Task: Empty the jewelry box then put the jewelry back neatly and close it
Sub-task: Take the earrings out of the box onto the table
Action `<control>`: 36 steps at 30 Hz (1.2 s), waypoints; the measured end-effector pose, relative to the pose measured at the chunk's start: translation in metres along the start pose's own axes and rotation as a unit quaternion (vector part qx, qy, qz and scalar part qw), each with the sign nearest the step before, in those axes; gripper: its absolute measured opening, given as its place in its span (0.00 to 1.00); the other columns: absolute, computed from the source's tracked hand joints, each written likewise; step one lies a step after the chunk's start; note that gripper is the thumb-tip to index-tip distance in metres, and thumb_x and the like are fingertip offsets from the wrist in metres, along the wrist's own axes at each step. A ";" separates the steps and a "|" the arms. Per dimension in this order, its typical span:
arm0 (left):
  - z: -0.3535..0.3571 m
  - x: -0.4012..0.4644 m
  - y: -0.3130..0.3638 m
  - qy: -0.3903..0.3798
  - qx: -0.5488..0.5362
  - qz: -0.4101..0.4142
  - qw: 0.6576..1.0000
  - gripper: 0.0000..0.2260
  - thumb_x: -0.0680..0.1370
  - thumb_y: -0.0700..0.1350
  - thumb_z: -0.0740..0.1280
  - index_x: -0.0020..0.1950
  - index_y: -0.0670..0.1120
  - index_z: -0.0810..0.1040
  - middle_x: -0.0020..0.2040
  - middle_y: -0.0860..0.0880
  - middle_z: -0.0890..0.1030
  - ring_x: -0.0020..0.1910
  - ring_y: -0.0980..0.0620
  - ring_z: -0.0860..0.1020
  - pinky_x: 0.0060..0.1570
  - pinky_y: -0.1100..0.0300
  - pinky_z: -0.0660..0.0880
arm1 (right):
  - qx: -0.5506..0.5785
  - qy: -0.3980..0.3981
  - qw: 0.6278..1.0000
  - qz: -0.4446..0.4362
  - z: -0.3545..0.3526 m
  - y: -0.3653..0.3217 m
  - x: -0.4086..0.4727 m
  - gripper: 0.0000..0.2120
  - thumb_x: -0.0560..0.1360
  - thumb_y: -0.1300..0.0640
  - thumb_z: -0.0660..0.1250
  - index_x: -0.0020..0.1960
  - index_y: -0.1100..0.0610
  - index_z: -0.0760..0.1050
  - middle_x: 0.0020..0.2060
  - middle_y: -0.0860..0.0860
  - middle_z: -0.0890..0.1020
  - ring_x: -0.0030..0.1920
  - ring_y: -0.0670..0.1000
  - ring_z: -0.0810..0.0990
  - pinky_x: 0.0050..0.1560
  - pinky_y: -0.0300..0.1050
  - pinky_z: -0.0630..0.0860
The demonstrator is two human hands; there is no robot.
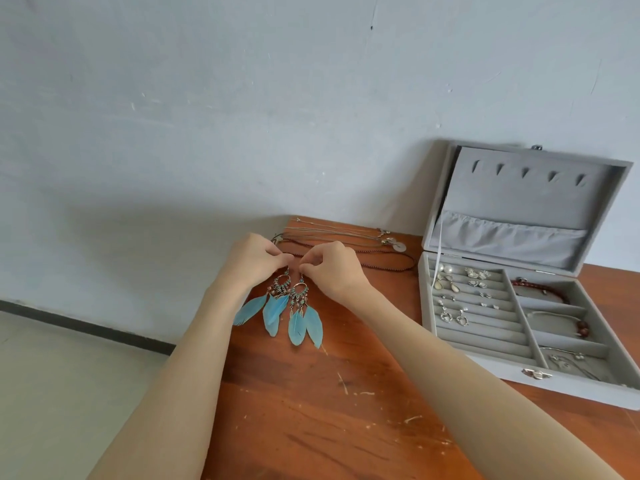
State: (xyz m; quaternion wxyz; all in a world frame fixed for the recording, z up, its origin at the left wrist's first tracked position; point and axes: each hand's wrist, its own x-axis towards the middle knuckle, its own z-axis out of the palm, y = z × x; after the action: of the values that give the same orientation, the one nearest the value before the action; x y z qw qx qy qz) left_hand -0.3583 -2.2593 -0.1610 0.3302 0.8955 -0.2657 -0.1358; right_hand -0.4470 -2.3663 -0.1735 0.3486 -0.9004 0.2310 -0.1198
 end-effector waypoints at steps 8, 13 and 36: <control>0.004 -0.011 0.007 0.045 0.007 0.004 0.999 0.11 0.77 0.51 0.63 0.48 0.45 0.78 0.49 0.46 0.81 0.47 0.49 0.78 0.45 0.59 0.72 | -0.001 0.025 0.999 -0.032 -0.018 0.002 -0.015 0.10 0.76 0.58 0.62 0.53 0.57 0.79 0.51 0.53 0.83 0.53 0.52 0.78 0.55 0.47 0.75; 0.010 -0.038 0.027 0.087 -0.013 0.099 0.991 0.08 0.78 0.46 0.62 0.54 0.47 0.77 0.52 0.51 0.80 0.49 0.55 0.75 0.48 0.64 0.67 | -0.037 0.073 0.995 -0.058 -0.048 0.007 -0.039 0.10 0.76 0.56 0.62 0.54 0.55 0.78 0.51 0.53 0.81 0.52 0.54 0.78 0.55 0.51 0.75; 0.130 -0.039 0.139 0.157 0.195 0.318 0.914 0.08 0.74 0.44 0.68 0.51 0.47 0.82 0.45 0.45 0.76 0.49 0.42 0.71 0.43 0.52 0.71 | -0.149 0.180 0.972 0.019 -0.137 0.120 -0.071 0.11 0.76 0.55 0.61 0.55 0.51 0.79 0.52 0.51 0.78 0.57 0.54 0.73 0.56 0.48 0.62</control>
State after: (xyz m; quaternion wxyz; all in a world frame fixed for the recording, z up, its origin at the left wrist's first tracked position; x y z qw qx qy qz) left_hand -0.4988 -2.3944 -0.1630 0.2118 0.8204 -0.5020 0.1734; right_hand -0.5998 -2.4872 -0.1600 0.1650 -0.9015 0.3219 -0.2376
